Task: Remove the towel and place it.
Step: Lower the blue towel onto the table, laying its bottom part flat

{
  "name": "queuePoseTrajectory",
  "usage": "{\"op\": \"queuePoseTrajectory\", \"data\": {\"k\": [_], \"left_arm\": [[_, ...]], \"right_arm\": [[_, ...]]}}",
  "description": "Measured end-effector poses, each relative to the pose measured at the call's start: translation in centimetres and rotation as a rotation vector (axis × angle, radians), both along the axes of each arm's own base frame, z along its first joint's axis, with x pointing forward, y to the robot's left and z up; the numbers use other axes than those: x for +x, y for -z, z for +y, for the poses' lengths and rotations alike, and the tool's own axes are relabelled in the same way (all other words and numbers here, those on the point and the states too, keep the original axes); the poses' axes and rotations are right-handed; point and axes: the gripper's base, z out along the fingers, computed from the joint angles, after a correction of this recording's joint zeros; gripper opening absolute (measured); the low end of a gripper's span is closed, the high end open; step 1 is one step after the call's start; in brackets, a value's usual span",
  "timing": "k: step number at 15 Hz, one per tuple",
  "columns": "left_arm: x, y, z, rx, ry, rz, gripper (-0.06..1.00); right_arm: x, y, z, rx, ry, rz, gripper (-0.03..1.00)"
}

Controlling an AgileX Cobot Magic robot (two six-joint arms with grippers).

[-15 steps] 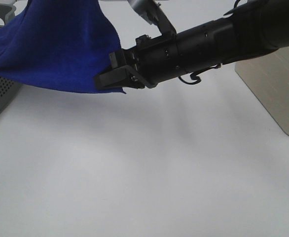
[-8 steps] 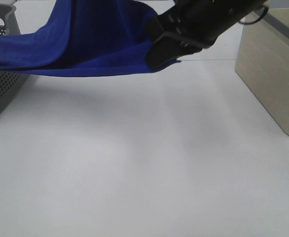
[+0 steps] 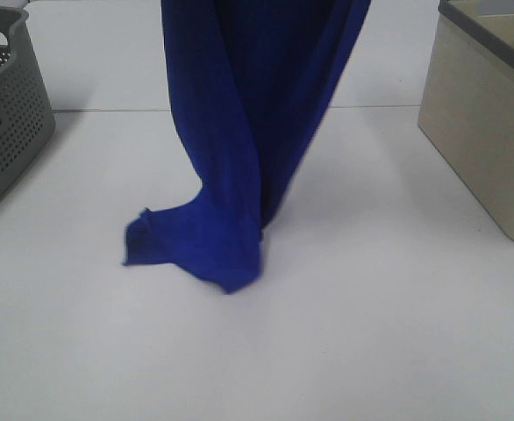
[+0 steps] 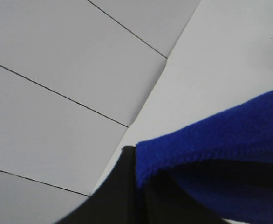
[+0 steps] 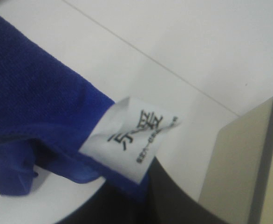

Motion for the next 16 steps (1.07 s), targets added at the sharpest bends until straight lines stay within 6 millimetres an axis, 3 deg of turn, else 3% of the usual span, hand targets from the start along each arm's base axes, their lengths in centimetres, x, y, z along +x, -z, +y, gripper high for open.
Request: {"op": "queuePoseTrajectory", "data": {"k": [2, 6, 11, 16], "left_arm": [[0.2, -0.4, 0.3, 0.035, -0.028, -0.058, 0.00], [0.7, -1.3, 0.6, 0.033, -0.013, -0.164, 0.00], [3.4, -3.3, 3.6, -0.131, 0.036, -0.340, 0.00], [3.4, -3.8, 3.7, -0.126, 0.079, -0.398, 0.00]], "right_arm": [[0.0, -1.7, -0.5, -0.017, 0.024, -0.071, 0.02], [0.5, -3.4, -1.3, -0.064, 0.059, -0.197, 0.02], [2.2, -6.6, -1.5, -0.035, 0.111, -0.601, 0.02], [2.4, -8.1, -0.8, 0.046, 0.074, -0.759, 0.02]]}}
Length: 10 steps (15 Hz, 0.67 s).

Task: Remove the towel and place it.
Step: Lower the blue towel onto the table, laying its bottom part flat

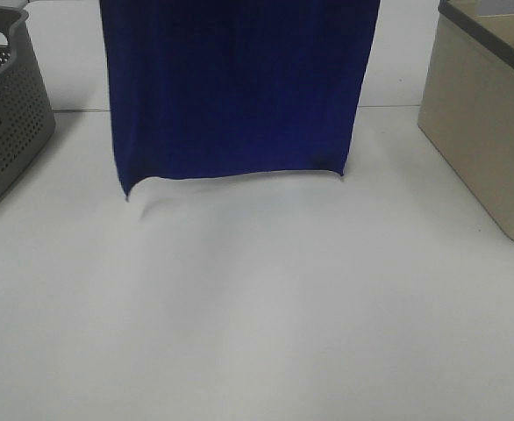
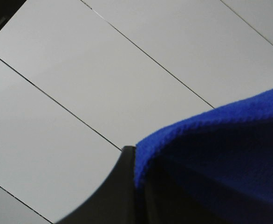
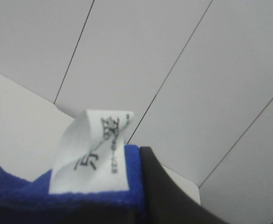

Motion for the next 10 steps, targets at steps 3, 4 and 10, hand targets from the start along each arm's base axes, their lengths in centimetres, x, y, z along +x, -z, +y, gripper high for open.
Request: {"op": "queuePoseTrajectory", "data": {"k": [3, 4, 10], "left_arm": [[0.1, -0.1, 0.1, 0.086, -0.029, -0.057, 0.00], [1.4, 0.4, 0.5, 0.134, -0.040, -0.081, 0.00], [6.1, 2.9, 2.9, 0.111, -0.007, -0.073, 0.00]], "right_arm": [[0.0, -0.5, 0.2, 0.002, -0.025, -0.055, 0.02], [0.3, -0.4, 0.5, 0.002, -0.037, -0.073, 0.02], [2.7, 1.3, 2.2, -0.024, -0.088, -0.109, 0.02]]}}
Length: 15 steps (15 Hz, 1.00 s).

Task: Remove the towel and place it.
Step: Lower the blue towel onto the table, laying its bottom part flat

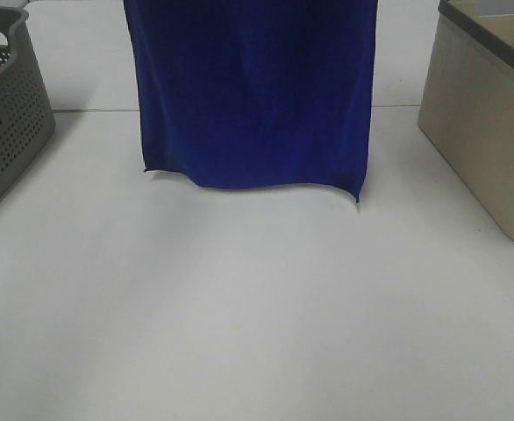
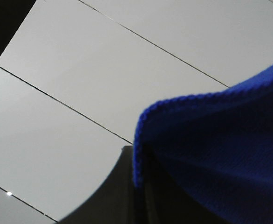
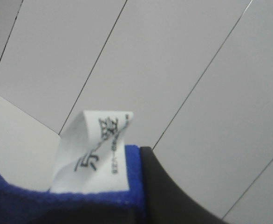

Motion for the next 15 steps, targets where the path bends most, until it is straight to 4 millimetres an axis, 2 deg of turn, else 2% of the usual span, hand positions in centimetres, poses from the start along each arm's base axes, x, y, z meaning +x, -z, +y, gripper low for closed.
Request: {"op": "queuePoseTrajectory", "data": {"k": [2, 3, 6, 8, 10, 14, 15], "left_arm": [[1.8, 0.3, 0.6, -0.023, -0.003, -0.004, 0.00], [3.3, 0.7, 0.7, -0.031, -0.014, -0.005, 0.00], [5.4, 0.5, 0.2, -0.044, -0.010, -0.047, 0.00], [6.9, 0.8, 0.0, -0.038, -0.005, -0.075, 0.00], [8.4, 0.8, 0.6, -0.054, -0.005, -0.109, 0.00], [10.8, 2.1, 0.5, -0.125, 0.015, -0.112, 0.00], [10.8, 2.2, 0.5, -0.129, 0.016, -0.109, 0.00]], "right_arm": [[1.3, 1.2, 1.0, -0.012, -0.029, -0.013, 0.02], [2.3, 1.9, 1.6, -0.020, -0.044, -0.019, 0.02], [4.4, 2.2, 2.4, 0.006, -0.047, -0.047, 0.02], [6.3, 2.4, 1.1, 0.061, -0.023, -0.064, 0.02], [7.8, 2.8, -0.3, 0.107, -0.010, -0.086, 0.02], [8.9, 3.4, -0.7, 0.155, -0.033, -0.115, 0.02], [8.9, 3.4, -0.7, 0.158, -0.033, -0.114, 0.02]]}}
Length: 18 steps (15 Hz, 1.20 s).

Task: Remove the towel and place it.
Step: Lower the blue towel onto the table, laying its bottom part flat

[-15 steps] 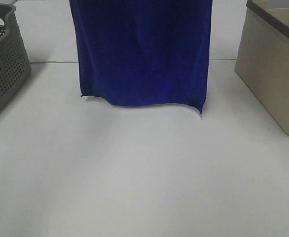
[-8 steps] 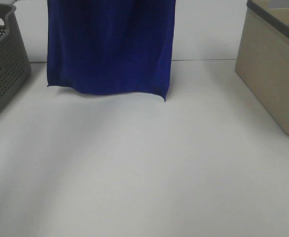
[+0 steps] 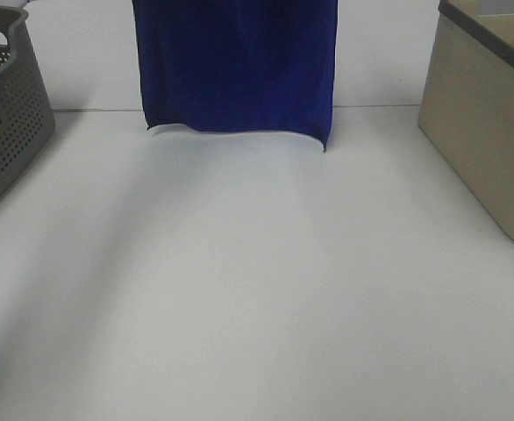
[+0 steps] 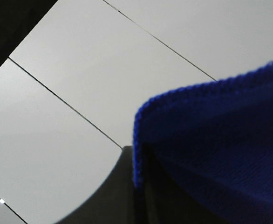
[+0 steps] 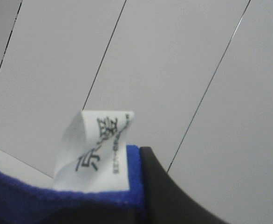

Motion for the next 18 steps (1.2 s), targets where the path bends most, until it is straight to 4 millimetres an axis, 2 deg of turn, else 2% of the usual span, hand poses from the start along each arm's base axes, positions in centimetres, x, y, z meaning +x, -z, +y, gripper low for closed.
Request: {"op": "queuePoseTrajectory", "data": {"k": [3, 6, 8, 11, 12, 13, 15, 18], "left_arm": [[0.2, 0.2, 0.2, -0.054, -0.003, 0.034, 0.00], [0.0, 1.0, -0.5, -0.214, -0.123, 0.202, 0.00], [-1.4, 1.8, -2.5, -0.250, -0.235, 0.371, 0.00], [-2.9, 3.5, -4.3, -0.206, -0.269, 0.616, 0.00], [-3.8, 5.2, -4.7, -0.182, -0.282, 0.832, 0.00], [-4.5, 5.4, -4.5, -0.190, -0.290, 0.919, 0.00], [-6.7, 4.4, -3.8, -0.202, -0.314, 1.053, 0.00], [-9.5, 2.0, -2.8, -0.209, -0.295, 1.103, 0.00]], "right_arm": [[0.2, 0.3, -0.2, 0.039, 0.009, 0.039, 0.02], [0.3, 1.8, -0.8, 0.104, 0.070, 0.223, 0.02], [0.1, 3.5, -1.0, 0.153, 0.104, 0.432, 0.02], [-1.2, 5.0, -0.6, 0.136, 0.056, 0.675, 0.02], [-2.9, 5.1, -0.5, 0.084, 0.003, 0.824, 0.02], [-3.9, 4.9, -0.7, 0.064, -0.001, 0.882, 0.02], [-5.7, 4.6, -1.1, 0.017, -0.002, 1.000, 0.02], [-8.0, 3.3, -1.4, 0.023, -0.043, 1.079, 0.02]]}}
